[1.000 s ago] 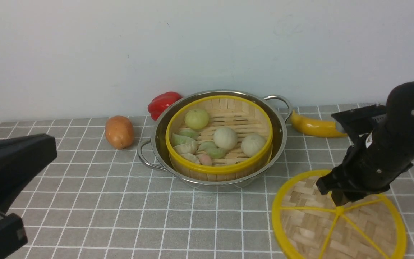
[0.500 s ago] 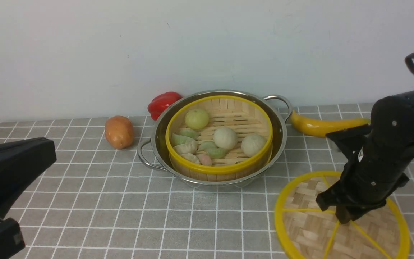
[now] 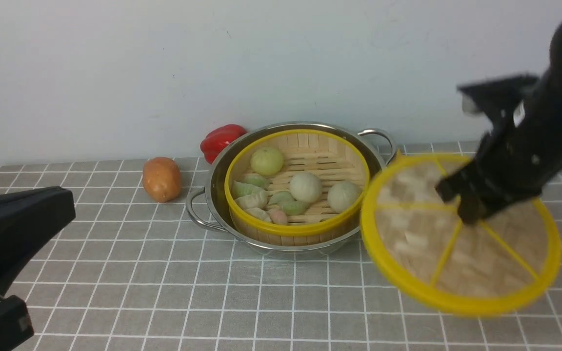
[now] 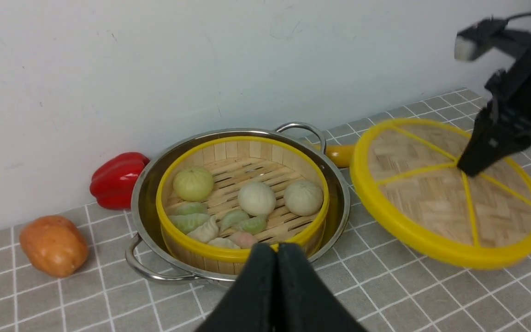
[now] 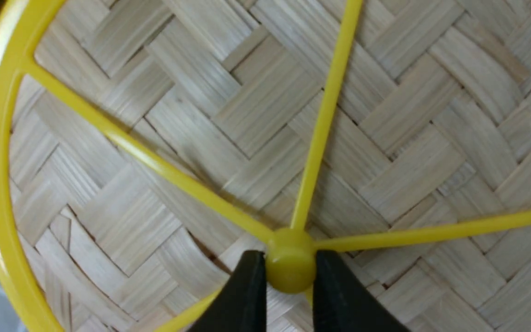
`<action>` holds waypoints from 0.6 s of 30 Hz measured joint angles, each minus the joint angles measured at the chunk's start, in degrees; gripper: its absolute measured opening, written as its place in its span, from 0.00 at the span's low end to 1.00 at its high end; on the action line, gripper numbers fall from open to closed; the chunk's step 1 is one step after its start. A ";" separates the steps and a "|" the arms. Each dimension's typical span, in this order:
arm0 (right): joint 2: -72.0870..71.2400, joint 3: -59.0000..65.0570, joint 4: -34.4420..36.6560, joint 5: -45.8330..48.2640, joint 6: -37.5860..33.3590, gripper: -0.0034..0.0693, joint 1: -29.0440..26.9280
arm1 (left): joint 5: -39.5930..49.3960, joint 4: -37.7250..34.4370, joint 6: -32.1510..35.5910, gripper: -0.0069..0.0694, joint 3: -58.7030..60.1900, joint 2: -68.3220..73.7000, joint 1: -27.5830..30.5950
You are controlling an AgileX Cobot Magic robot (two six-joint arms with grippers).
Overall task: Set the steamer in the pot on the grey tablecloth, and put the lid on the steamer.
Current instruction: 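Place the bamboo steamer lid onto the steamer basket in the pot with the right gripper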
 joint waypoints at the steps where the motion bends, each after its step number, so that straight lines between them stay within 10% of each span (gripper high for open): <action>1: 1.03 -3.21 0.00 0.11 0.00 0.24 0.83 | 0.00 0.11 0.00 0.06 0.00 0.00 0.00; 18: 31.42 -43.58 2.11 0.35 1.43 0.24 9.00 | 1.29 0.33 0.34 0.06 0.00 0.00 0.00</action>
